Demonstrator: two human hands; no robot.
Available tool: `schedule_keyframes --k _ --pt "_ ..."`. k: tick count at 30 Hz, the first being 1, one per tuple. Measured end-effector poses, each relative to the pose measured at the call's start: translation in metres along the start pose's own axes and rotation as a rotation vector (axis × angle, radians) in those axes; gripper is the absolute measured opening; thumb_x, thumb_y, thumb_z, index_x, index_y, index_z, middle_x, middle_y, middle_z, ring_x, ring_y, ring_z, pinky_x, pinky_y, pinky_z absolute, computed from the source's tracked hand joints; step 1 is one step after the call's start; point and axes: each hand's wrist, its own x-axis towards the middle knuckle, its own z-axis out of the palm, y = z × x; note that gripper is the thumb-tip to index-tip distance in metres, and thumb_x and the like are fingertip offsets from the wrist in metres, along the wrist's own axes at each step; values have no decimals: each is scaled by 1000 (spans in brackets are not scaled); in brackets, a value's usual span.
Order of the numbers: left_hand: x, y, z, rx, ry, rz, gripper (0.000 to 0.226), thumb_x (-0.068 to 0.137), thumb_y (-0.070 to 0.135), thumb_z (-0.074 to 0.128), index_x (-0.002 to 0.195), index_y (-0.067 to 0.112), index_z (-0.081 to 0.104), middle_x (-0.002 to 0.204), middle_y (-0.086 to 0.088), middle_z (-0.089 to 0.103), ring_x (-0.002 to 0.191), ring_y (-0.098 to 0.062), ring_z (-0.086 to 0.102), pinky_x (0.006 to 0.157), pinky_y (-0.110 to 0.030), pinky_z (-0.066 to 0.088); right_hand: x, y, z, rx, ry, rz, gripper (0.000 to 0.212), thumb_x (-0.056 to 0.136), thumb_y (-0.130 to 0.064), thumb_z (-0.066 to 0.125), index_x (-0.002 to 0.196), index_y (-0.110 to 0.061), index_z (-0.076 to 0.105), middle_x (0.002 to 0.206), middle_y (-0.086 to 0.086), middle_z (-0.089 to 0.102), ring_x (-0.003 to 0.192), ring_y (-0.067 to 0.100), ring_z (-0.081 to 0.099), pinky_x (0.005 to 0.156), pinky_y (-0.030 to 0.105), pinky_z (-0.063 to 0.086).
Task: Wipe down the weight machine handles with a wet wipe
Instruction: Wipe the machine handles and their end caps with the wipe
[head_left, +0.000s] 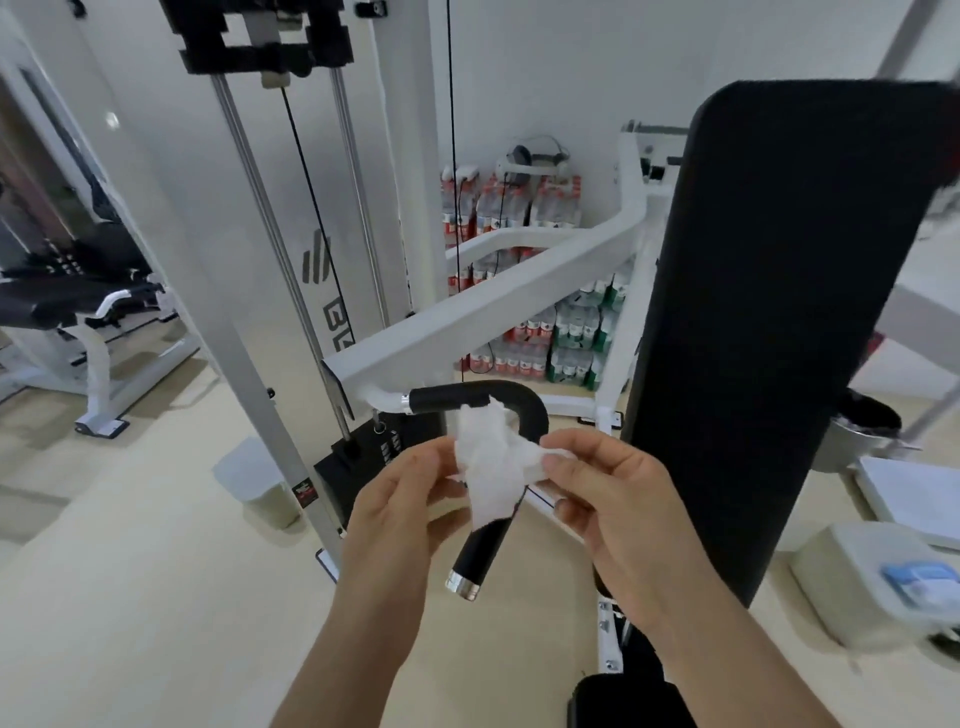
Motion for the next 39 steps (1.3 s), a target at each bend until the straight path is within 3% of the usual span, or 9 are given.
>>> schedule_keyframes --k 4,10,15,18,22,25,29,35,39 --pt "-37 0 -14 91 -175 31 30 78 49 62 100 31 71 93 -16 70 91 -35 66 90 -48 51 -45 7 0 79 35 -27 20 81 7 62 82 -11 71 73 7 59 61 14 48 57 24 45" --pt "-93 -25 -26 141 -151 45 30 85 1 65 102 26 65 65 -7 64 59 -12 59 67 -26 54 -119 21 -5 156 150 -85 30 83 10 59 99 -13 70 74 3 62 58 9 51 49 18 44" --pt "-126 -54 -28 420 -205 144 42 86 -6 51 92 32 66 87 7 68 79 -4 60 66 -6 43 -177 20 -23 69 232 -171 32 83 3 63 104 -20 69 70 -4 67 61 8 58 57 21 46" --pt "-146 -44 -11 352 -248 279 23 96 16 51 99 30 68 99 14 68 93 1 59 80 -17 47 -209 14 -41 -68 306 -193 31 80 -5 70 105 -23 71 77 0 73 65 9 62 61 26 48" --pt "-190 -27 38 381 -801 201 28 84 42 55 98 24 71 94 5 73 91 -12 67 77 -22 52 -247 2 -76 -162 369 -208 26 82 -7 70 102 -23 72 83 5 75 79 20 72 73 37 58" --pt "-221 -33 78 269 -780 105 25 71 40 69 82 18 73 81 -7 72 77 -28 68 71 -41 53 -273 -6 -112 -191 464 -249 27 84 -5 68 102 -26 71 77 3 74 69 10 68 62 22 51" --pt "-258 -52 138 93 -690 16 26 65 42 69 74 17 72 75 -11 69 70 -26 63 71 -48 52 -311 -13 -180 -194 663 -322 26 86 0 65 101 -21 70 70 1 71 49 2 54 52 10 39" --pt "-338 -95 258 117 -756 73 12 85 22 65 93 31 67 62 -11 65 61 -16 61 69 -31 49 -387 -20 -308 -154 882 -323 18 89 3 59 89 -15 63 66 2 65 45 4 49 44 10 34" --pt "-381 -126 334 350 -1039 202 39 88 10 63 103 46 63 71 1 74 74 -4 66 76 -10 44 -436 -26 -396 -188 970 -282 22 92 -3 56 83 -17 70 73 1 63 57 15 55 50 21 44"
